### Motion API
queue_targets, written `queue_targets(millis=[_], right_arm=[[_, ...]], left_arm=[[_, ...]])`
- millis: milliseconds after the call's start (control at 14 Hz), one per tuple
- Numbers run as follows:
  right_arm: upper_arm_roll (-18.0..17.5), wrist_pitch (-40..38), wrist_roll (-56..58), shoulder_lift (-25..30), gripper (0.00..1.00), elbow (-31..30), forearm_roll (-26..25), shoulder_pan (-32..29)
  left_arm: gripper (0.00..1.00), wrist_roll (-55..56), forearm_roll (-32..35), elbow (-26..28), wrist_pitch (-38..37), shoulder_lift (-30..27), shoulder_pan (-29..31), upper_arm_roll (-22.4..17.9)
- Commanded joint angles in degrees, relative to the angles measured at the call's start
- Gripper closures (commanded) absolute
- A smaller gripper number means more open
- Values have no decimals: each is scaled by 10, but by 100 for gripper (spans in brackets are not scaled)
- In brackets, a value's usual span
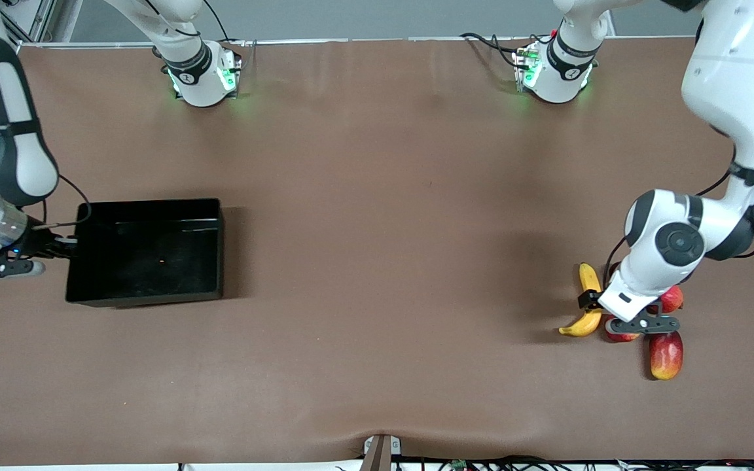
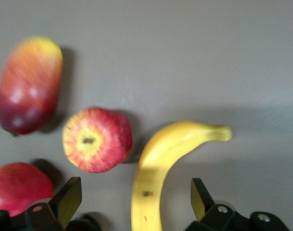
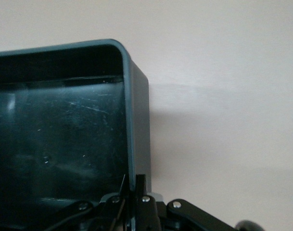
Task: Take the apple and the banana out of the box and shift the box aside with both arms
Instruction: 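Set the banana beside the apples while the right gripper drags the tray, then open both grippers and raise them away from banana and tray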
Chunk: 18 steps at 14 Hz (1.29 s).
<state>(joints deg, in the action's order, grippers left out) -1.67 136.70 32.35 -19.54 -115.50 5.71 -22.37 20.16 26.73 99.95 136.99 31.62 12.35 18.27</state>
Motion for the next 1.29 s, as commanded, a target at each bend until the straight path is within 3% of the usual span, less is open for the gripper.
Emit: queue_targets(millis=[0,214,429,643,714,786,1071,1214], right_arm=[[-16,70,89,-56,100,2,46,-52],[-14,70,98,-77,100,8,122,-58],[-13,72,93,-86,100,8,172,-69],[-13,66,87,-86,100,12,173,-71],[-13,65,86,-87,47,18,174,-71],[-12,64,94,-87,0,19,172,-72],[-10,-8,93,-75,0,53,159,-68],[-10,-99,92,-66,0,109,103,-72]], left_arm=[[0,0,-2,-43,-94,-52,3,31],[0,-3,-14,-128,-195,-55,4,46],[0,-11,-45,-143,-220,-92,6,48],[0,-33,-120,-145,-234,-121,31,50],[0,-57,-149,-148,-253,-130,31,51],[0,-65,-169,-149,-261,-139,36,49],[0,-65,-182,-149,-308,-185,50,52],[0,-78,-188,-147,-315,-211,44,48]])
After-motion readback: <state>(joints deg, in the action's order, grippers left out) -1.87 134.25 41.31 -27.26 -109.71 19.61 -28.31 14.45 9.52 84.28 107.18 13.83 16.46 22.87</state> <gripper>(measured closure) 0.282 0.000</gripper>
